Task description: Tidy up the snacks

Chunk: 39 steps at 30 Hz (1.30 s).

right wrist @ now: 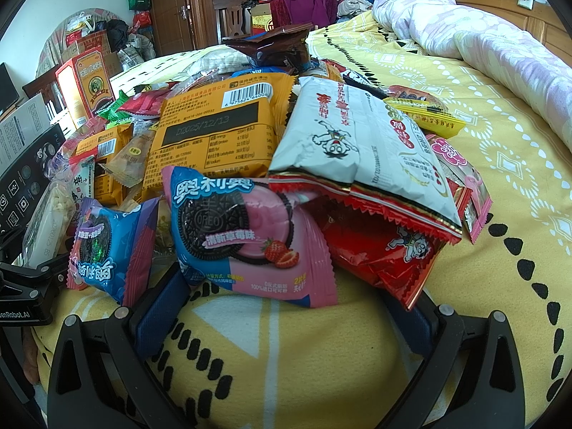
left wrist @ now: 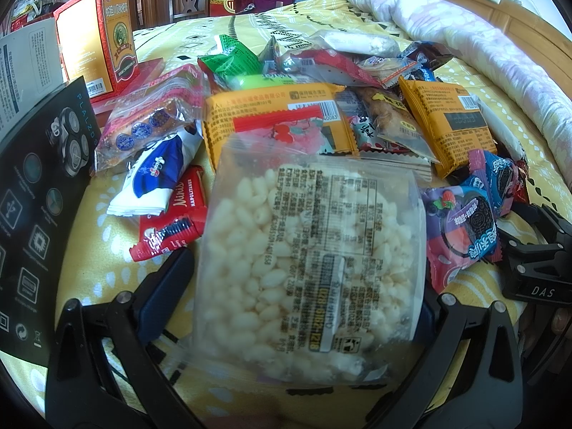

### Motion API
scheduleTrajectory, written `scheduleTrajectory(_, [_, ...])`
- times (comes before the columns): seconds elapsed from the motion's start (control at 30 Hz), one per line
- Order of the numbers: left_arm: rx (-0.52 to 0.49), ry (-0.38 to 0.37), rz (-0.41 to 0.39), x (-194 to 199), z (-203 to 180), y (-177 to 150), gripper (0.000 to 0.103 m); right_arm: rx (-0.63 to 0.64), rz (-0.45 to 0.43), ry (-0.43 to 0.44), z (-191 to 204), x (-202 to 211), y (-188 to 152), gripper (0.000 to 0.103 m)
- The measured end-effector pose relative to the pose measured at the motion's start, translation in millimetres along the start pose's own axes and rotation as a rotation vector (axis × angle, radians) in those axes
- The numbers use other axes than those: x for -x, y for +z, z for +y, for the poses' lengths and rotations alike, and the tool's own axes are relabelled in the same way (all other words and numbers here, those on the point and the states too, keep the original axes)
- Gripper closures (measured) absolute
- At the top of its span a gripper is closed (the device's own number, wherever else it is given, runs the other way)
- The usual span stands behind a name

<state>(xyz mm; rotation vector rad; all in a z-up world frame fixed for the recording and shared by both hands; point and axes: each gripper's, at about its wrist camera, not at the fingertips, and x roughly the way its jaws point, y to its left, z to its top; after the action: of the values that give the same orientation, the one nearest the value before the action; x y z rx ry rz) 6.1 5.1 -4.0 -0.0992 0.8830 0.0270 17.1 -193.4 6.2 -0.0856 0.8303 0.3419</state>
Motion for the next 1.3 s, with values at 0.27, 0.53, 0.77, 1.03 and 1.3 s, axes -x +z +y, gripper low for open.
scheduleTrajectory(0.27, [0.001,-0.001,0.0,0.1,0.4,-0.1,0.0,0.002,0.0,-0.003,-1.1,-0.2,-0.4,0.0])
scheduleTrajectory(0.53, [0.0,0.0,0.0,-2.2,0.4,0.3,0.0,0.003,0.0,-0.004,-1.1,1.3,0.0,0.0])
scheduleTrajectory(0.77, [0.0,0.0,0.001,-1.9,0.4,0.2,0.0,0.003,0.0,-0.004,-1.0,1.3,0.0,0.0])
scheduleTrajectory(1.03, [0.0,0.0,0.0,-1.9,0.3,0.3,0.0,0.003,0.001,-0.004,-0.9,1.3,0.1,0.0])
scheduleTrajectory(1.3, [0.005,-0.007,-0.003,-1.0,2.8,-1.8,0.0,0.004,0.001,-0.005,-1.2,1.6,0.0,0.0])
